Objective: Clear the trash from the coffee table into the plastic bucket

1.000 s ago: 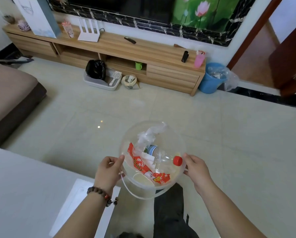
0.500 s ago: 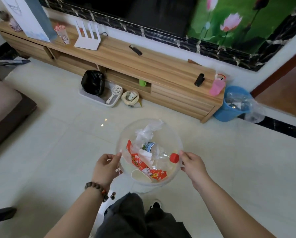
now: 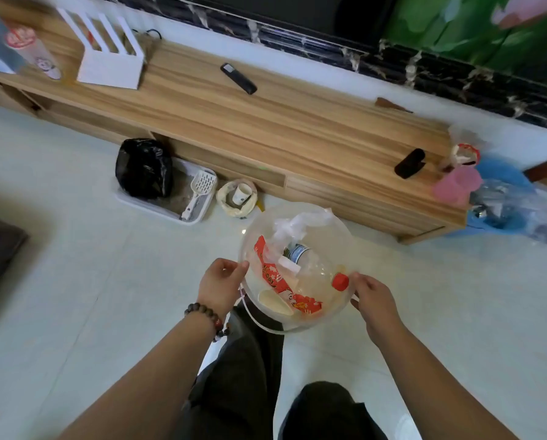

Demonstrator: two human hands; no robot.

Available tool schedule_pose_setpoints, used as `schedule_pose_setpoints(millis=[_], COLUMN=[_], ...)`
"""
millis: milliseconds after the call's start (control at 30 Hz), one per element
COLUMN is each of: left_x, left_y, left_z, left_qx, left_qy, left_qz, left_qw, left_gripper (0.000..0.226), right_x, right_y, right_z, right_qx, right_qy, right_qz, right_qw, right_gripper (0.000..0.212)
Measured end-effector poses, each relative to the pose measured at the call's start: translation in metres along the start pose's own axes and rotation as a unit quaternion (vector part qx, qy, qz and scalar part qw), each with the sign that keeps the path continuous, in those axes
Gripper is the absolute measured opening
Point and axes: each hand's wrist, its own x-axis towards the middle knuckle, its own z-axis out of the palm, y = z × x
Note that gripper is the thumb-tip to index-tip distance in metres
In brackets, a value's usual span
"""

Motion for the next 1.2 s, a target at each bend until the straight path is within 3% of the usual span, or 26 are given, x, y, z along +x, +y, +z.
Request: schedule_pose_setpoints(millis=[233,367,567,800,1000,1133,1200], left_x=[0.19,0.301,0.418,0.471,0.471,0.46,0.451], left_y=[0.037,0.01,-0.058,-0.109,-0.122,-0.12,-0.107], left_z=[0.082,0.137,0.194,0.216,0.203,0.202,0.201], left_qx=[0.079,0.078,0.107,0.113,0.077,0.164,0.221], left_qy=[-0.042,-0.062,-0.034,-0.005,-0.034,-0.061,-0.067], left_qz=[-0.081,-0.131,-0.155,-0.13,-0.138,-0.12,-0.127], left_qw=[0.993,0.986,0.982,0.985,0.987,0.977,0.965], left_gripper=[0.023,0.017,0.022,0.021,0.018,0.041,0.055], right_x=[0.172,0.285,0.413,0.467,0.465,0.449,0.444], right_y=[-0.015,0.019,0.087,0.134,0.142,0.135,0.122], right_z=[0.038,0.063,0.099,0.12,0.122,0.126,0.127], right_qx=[-0.018,-0.017,-0.079,-0.131,-0.134,-0.105,-0.088], right_qy=[0.035,0.042,0.011,-0.011,-0.017,-0.046,-0.022], right_qz=[0.043,0.071,0.09,0.066,0.068,0.104,0.14], right_qw=[0.998,0.996,0.993,0.989,0.989,0.988,0.986], right_gripper=[0.021,0.019,0.028,0.032,0.035,0.037,0.043])
